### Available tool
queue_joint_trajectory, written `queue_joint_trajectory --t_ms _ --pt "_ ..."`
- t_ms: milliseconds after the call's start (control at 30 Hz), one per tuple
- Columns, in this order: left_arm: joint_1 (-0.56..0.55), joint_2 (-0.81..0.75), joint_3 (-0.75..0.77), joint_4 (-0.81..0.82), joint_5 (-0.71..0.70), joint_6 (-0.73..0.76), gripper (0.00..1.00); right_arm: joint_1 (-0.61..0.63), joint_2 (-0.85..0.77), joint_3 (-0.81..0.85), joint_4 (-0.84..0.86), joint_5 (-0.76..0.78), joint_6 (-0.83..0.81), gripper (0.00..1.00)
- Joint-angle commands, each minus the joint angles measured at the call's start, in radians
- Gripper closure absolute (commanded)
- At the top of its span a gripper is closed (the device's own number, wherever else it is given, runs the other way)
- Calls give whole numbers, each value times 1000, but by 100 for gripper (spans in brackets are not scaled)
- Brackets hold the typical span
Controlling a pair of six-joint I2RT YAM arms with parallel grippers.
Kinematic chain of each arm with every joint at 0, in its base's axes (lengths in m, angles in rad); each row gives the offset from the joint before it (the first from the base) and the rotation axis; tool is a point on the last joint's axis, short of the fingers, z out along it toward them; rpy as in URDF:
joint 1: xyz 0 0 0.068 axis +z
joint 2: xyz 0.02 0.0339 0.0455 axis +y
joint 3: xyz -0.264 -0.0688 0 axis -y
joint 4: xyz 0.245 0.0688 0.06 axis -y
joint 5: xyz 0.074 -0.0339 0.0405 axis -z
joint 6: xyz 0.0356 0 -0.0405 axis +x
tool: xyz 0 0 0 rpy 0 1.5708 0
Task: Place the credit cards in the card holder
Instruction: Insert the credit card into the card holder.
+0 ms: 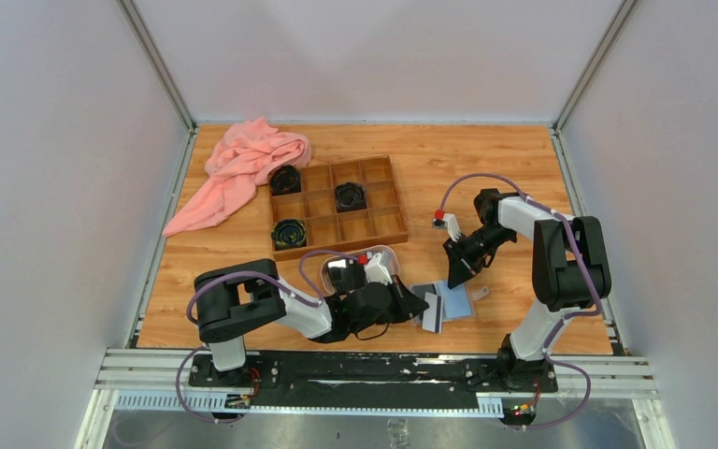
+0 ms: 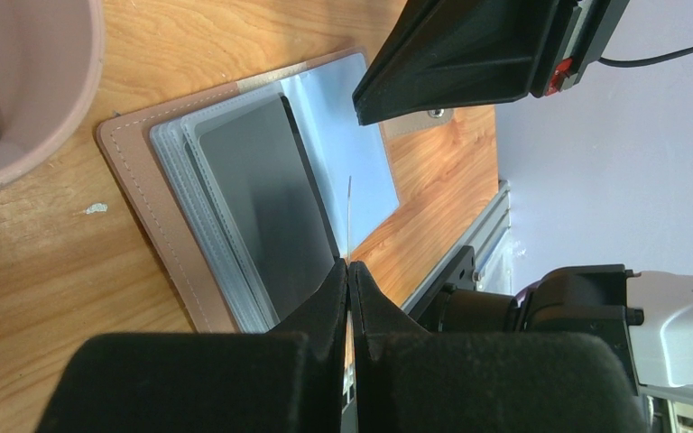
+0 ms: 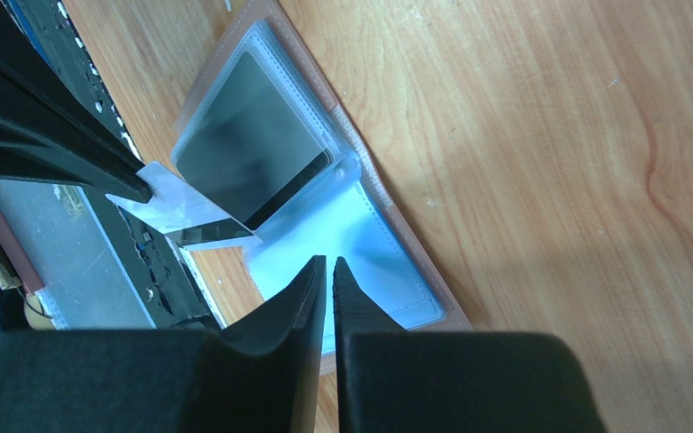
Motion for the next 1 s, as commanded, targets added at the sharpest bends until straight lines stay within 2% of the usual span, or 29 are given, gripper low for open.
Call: queue_joint_trajectory --t_ms 0,967 --pt "7 2 -5 -5 -3 -4 100 15 0 -13 -29 -4 -21 89" --pt "7 5 -10 -4 17 -9 100 15 1 -13 -29 -4 -20 89"
